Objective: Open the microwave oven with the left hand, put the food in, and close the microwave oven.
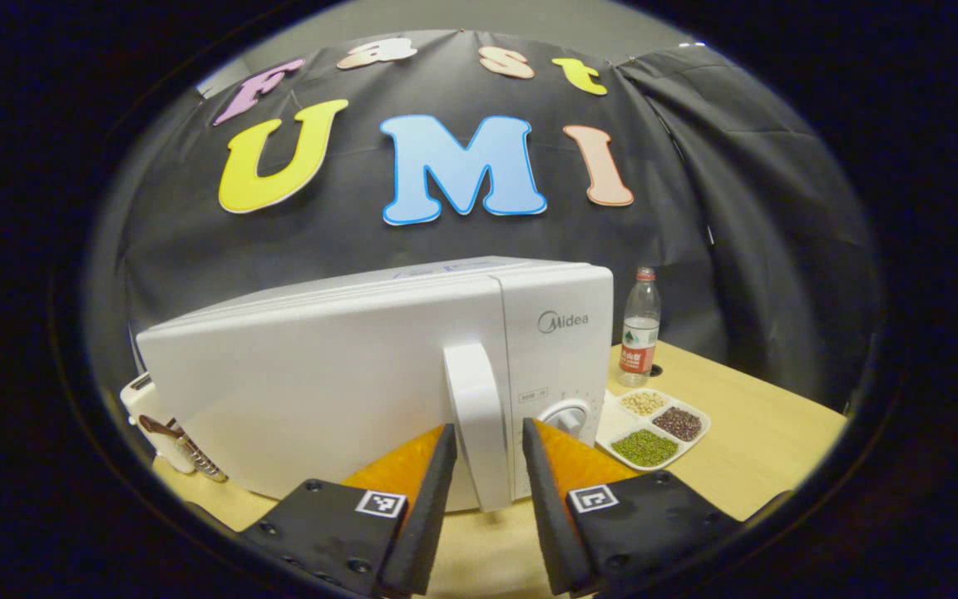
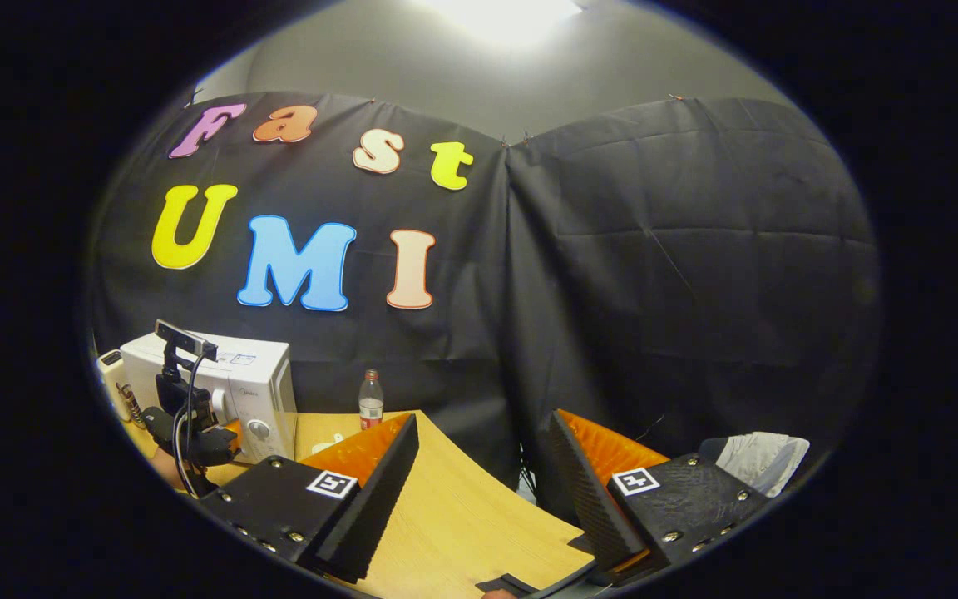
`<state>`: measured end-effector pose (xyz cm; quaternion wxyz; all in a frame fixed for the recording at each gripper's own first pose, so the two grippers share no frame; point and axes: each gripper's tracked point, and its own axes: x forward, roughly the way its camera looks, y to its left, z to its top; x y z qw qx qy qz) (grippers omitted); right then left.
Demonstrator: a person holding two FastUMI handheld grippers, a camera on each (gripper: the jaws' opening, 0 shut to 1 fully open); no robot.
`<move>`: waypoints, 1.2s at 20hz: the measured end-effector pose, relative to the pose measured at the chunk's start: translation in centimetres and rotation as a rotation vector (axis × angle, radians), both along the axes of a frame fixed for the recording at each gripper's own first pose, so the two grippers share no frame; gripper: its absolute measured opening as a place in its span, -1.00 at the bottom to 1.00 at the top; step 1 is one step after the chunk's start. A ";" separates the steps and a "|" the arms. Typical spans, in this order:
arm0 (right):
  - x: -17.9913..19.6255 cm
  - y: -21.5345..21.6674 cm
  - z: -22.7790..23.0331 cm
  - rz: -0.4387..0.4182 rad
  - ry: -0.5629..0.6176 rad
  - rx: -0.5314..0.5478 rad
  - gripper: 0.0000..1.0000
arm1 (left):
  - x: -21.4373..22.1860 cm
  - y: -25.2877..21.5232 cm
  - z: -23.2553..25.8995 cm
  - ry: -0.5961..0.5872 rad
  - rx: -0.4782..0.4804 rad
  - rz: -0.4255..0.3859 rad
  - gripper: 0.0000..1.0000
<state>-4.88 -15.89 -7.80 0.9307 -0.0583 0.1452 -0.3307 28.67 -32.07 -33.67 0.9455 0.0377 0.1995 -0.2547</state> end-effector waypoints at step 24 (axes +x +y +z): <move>0.8 6.3 0.9 0.403 -0.097 0.104 0.91 | -12.1 10.1 2.8 0.046 0.011 0.058 -0.78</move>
